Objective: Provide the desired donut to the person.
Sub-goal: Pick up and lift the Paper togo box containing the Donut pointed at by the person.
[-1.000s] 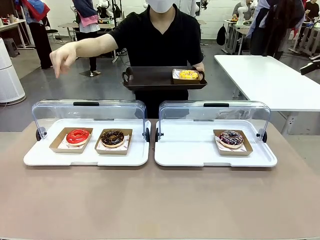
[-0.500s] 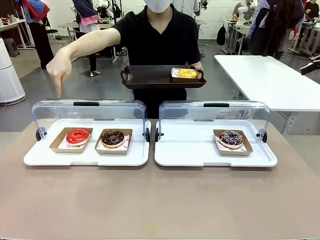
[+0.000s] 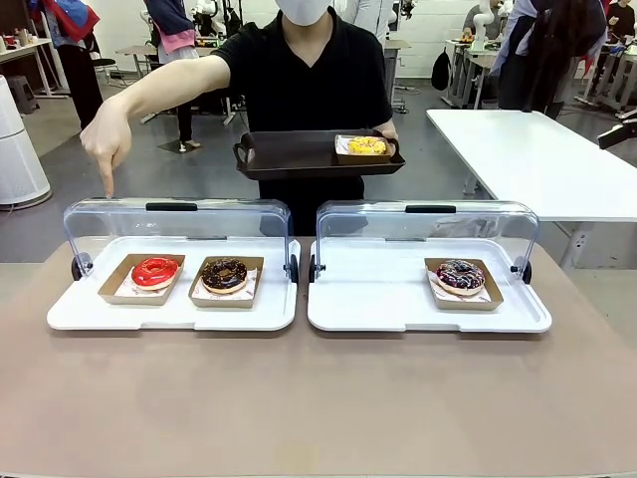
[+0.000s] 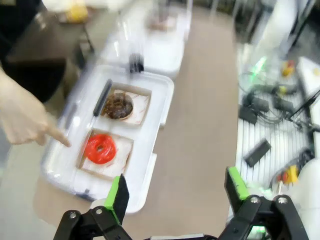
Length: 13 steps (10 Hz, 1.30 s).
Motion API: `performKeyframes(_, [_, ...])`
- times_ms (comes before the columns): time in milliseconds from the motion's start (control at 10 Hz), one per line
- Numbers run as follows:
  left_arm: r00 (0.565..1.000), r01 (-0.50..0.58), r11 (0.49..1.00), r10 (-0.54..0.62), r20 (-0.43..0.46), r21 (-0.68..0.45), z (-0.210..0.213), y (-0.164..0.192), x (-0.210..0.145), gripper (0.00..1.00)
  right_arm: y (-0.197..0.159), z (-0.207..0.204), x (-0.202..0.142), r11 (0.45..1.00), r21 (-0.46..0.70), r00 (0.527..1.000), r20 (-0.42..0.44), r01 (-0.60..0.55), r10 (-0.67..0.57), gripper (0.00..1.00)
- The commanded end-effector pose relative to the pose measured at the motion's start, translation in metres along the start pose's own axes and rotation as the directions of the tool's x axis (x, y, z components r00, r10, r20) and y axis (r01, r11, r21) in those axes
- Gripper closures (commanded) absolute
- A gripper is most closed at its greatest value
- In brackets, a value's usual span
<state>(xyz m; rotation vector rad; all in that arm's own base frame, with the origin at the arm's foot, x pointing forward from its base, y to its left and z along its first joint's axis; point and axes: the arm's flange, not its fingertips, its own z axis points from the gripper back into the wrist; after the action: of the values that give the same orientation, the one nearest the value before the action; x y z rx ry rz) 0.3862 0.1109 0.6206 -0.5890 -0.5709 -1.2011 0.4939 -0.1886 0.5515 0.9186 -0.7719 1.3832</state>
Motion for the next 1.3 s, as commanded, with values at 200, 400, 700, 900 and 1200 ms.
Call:
performKeyframes(200, [0.737, 0.284, 0.959, -0.209, -0.642, 0.014, -0.086, 0.006, 0.025, 0.0, 0.0, -0.002, 0.001, 1.0, 0.006, 1.0, 0.0, 0.005, -0.005, 0.0])
performKeyframes(400, [0.693, 0.302, 0.953, -0.226, -0.685, -0.01, -0.135, 0.01, 0.015, 0.0, 0.0, -0.002, 0.001, 1.0, 0.006, 1.0, 0.0, 0.005, -0.005, 0.0])
performKeyframes(700, [0.718, 0.267, 0.963, -0.229, -0.657, -0.044, -0.19, 0.017, -0.008, 0.0, 0.0, -0.002, 0.001, 1.0, 0.006, 1.0, 0.0, 0.005, -0.005, 0.0])
performKeyframes(900, [0.733, 0.316, 0.949, -0.234, -0.639, 0.015, -0.212, 0.017, -0.014, 0.0, 0.0, -0.002, 0.001, 1.0, 0.006, 1.0, 0.0, 0.005, -0.005, 0.0])
performKeyframes(1200, [0.711, 0.289, 0.957, -0.239, -0.661, -0.034, -0.206, 0.019, -0.013, 0.0, 0.0, -0.002, 0.001, 1.0, 0.006, 1.0, 0.0, 0.005, -0.005, 0.0])
